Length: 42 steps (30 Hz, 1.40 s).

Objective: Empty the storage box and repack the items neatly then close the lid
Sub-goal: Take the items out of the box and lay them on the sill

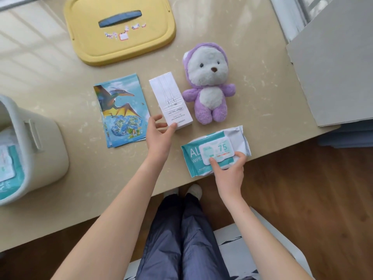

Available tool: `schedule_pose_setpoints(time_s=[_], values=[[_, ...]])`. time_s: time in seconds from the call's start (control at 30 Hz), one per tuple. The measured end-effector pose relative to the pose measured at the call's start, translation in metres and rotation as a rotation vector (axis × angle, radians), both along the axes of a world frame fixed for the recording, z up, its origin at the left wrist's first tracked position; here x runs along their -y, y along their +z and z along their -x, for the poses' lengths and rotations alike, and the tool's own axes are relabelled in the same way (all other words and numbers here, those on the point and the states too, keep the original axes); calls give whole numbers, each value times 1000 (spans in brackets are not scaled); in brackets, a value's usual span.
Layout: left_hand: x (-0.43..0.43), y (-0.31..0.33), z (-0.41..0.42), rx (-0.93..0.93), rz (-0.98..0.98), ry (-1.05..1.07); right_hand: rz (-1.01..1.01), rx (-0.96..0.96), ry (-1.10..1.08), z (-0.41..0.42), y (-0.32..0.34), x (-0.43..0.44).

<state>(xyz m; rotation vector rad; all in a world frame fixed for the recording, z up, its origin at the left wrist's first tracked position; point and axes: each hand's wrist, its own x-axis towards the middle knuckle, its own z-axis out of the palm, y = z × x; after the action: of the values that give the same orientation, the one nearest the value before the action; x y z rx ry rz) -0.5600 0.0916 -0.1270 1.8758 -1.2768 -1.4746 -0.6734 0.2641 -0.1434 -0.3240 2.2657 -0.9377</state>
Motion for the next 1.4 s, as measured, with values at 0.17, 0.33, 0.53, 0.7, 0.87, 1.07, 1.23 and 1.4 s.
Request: schedule_pose_setpoints(time_s=[0.17, 0.33, 0.53, 0.7, 0.87, 1.07, 1.23, 1.4], values=[[-7, 38, -12, 34, 18, -37, -282, -246, 200, 17, 48, -5], [-21, 119, -30, 78, 178, -171, -84, -444, 368, 31, 132, 1], [-45, 221, -65, 240, 522, -409, 140, -658, 526, 22, 243, 5], [-78, 258, -104, 404, 715, -552, 290, -821, 686, 3, 280, -1], [-118, 253, -147, 492, 674, -533, 291, -817, 834, -28, 269, -11], [-138, 257, -202, 541, 672, -481, 314, -783, 971, -74, 263, -3], [-143, 261, -262, 525, 603, -366, 347, -797, 1071, -129, 265, 14], [-146, 255, -342, 537, 543, -290, 367, -809, 1125, -206, 254, 33]])
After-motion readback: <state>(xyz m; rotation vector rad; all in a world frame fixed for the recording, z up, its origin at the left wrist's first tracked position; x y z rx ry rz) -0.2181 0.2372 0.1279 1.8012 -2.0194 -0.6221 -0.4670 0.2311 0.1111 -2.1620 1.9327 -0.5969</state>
